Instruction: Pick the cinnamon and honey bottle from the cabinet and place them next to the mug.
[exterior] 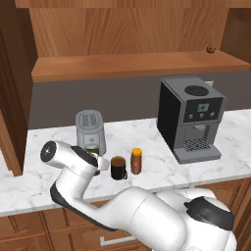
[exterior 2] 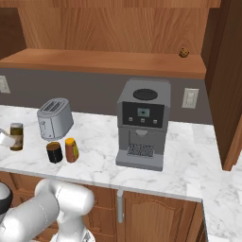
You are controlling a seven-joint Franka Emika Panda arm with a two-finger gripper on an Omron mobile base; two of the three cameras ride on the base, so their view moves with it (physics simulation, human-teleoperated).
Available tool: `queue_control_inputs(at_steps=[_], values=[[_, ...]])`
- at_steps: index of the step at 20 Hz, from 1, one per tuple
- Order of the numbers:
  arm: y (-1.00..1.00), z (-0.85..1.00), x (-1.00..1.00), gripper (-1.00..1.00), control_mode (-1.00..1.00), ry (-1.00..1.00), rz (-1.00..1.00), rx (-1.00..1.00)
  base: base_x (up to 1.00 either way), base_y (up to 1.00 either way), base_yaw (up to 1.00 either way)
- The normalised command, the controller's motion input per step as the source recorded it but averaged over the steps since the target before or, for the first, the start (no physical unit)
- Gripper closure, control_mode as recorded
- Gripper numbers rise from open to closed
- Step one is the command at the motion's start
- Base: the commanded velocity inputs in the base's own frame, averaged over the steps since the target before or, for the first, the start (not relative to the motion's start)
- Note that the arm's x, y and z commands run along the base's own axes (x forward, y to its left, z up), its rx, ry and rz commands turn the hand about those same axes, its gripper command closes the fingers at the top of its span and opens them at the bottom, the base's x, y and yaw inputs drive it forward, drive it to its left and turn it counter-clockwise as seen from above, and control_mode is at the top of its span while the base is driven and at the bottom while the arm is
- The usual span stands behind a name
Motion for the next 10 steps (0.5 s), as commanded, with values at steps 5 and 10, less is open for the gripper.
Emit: queue_control_inputs(at_steps=[5,10], values=[[-0.12,-0.17,0.0,1.0,-1.0,-0.03,-0.12,0.0,0.0,0.0,0.0],[-0.14,-0.03,0.0,1.0,-1.0,-0.06,-0.07,0.0,0.0,0.0,0.0]])
